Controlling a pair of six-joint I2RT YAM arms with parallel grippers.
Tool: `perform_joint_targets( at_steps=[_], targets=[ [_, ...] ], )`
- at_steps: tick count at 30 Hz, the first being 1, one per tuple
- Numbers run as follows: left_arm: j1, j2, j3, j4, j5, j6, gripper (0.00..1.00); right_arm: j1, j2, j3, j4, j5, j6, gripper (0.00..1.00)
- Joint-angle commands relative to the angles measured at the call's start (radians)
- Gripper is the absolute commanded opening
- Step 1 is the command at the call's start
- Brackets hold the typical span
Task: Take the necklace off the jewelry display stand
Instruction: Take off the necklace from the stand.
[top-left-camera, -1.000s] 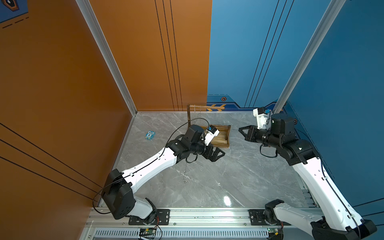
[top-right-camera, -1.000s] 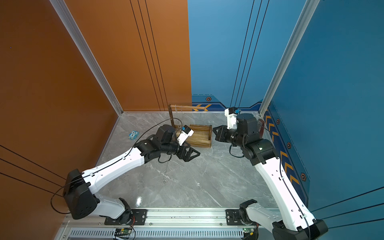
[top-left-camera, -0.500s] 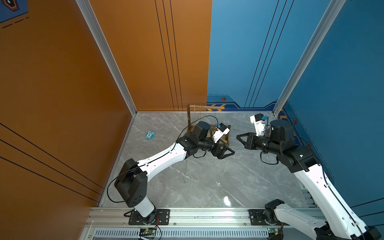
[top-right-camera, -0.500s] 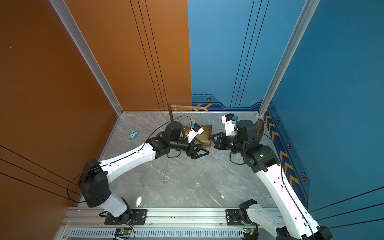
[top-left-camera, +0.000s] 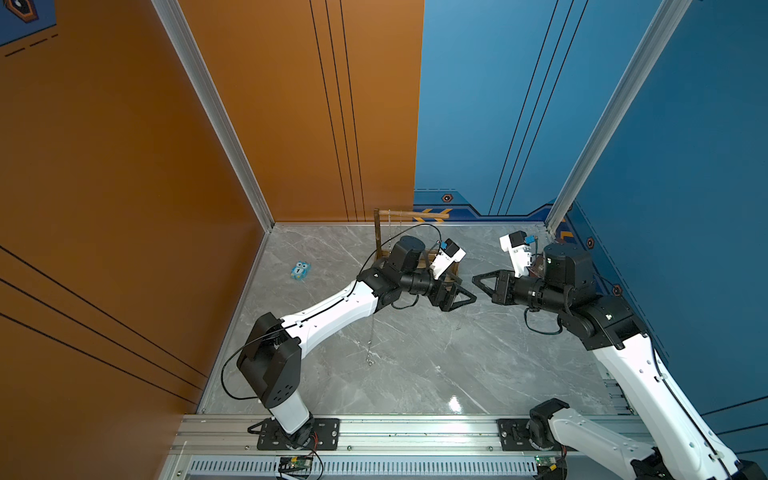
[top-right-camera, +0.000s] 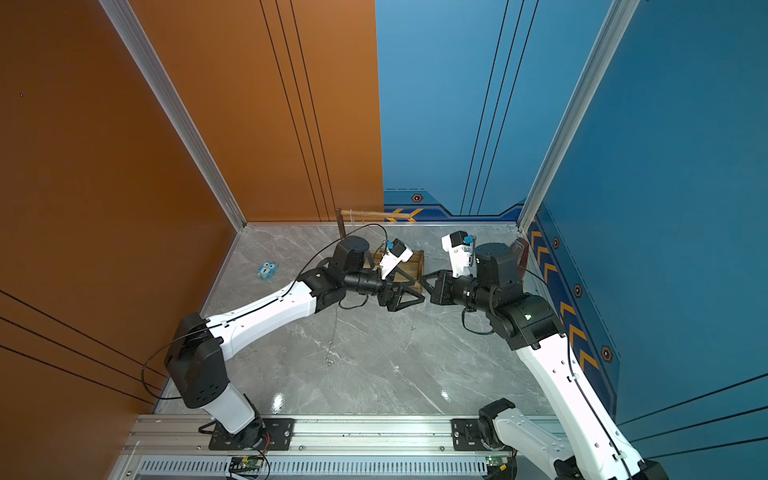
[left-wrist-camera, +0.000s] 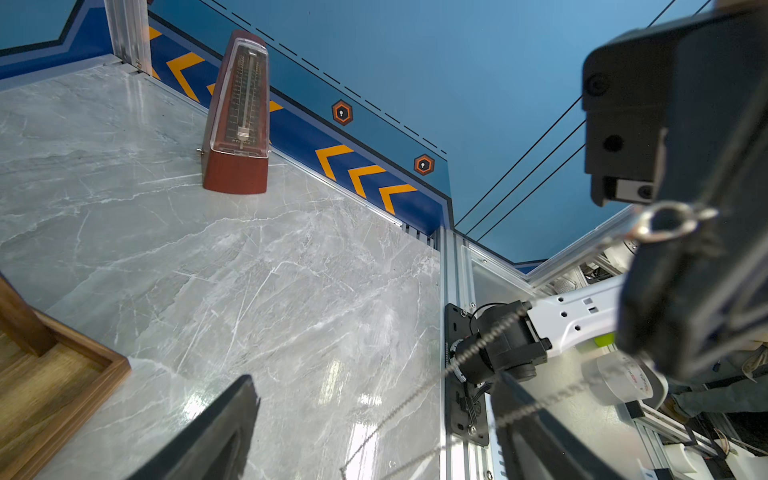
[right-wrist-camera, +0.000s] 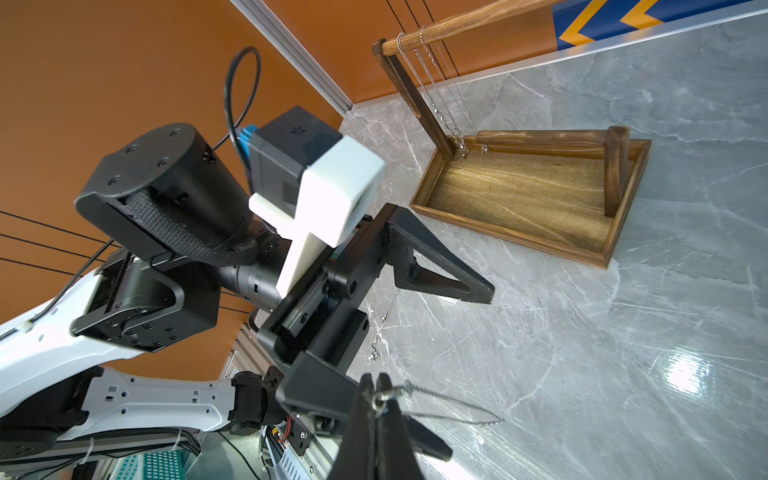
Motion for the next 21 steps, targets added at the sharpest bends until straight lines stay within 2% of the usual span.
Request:
perform_joint_targets(
  at_steps=[1, 3, 7, 9, 21],
  targets=[
    [-0.014, 0.026, 0.039, 0.018, 0.03, -0.015, 0.88, -0.003, -0.023, 0.009, -0.027, -0.032, -0.008, 0.0],
    [-0.021, 0.042, 0.042, 0.047, 0.075, -0.053, 0.88, -0.004, -0.028, 0.01, -0.03, -0.033, -0.005, 0.0],
    [-0.056, 0.048, 0.052, 0.048, 0.083, -0.047, 0.87, -0.006, -0.036, 0.016, -0.038, -0.029, -0.005, 0.0],
    [-0.066, 0.051, 0.057, 0.048, 0.083, -0.046, 0.82, -0.008, -0.036, 0.016, -0.04, -0.031, -0.006, 0.0],
    [-0.088, 0.083, 0.065, 0.047, 0.071, -0.035, 0.69, -0.021, -0.04, 0.029, -0.044, -0.06, 0.004, 0.0]
  ],
)
